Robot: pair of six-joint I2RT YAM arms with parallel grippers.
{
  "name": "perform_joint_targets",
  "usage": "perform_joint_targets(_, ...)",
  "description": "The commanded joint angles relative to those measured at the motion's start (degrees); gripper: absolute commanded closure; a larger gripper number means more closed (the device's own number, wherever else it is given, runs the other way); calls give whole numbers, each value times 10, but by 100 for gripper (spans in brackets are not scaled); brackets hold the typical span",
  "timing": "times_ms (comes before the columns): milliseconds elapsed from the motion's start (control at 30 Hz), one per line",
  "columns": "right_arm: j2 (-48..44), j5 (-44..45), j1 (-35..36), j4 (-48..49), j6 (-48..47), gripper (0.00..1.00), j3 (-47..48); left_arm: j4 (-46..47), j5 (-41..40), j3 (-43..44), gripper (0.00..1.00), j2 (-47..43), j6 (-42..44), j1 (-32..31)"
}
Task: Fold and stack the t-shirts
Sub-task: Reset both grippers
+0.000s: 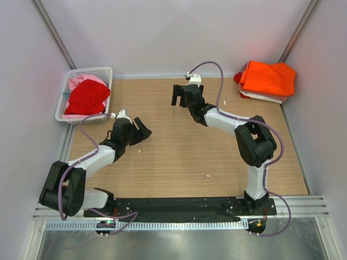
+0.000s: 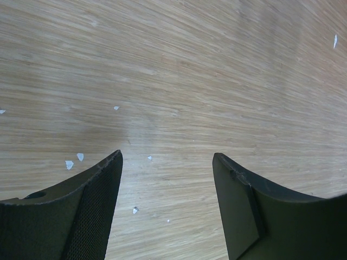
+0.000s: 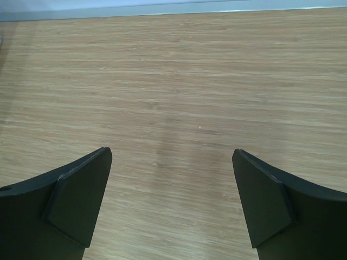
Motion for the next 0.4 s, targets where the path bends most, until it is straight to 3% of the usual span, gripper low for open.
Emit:
perform_joint_targets(0, -5, 8, 2, 31, 11, 0, 4, 2, -9, 16, 31, -1, 5, -3)
perform_joint_targets(367, -15, -15, 2, 45, 14, 0, -7, -1, -10, 15, 31, -4, 5, -3)
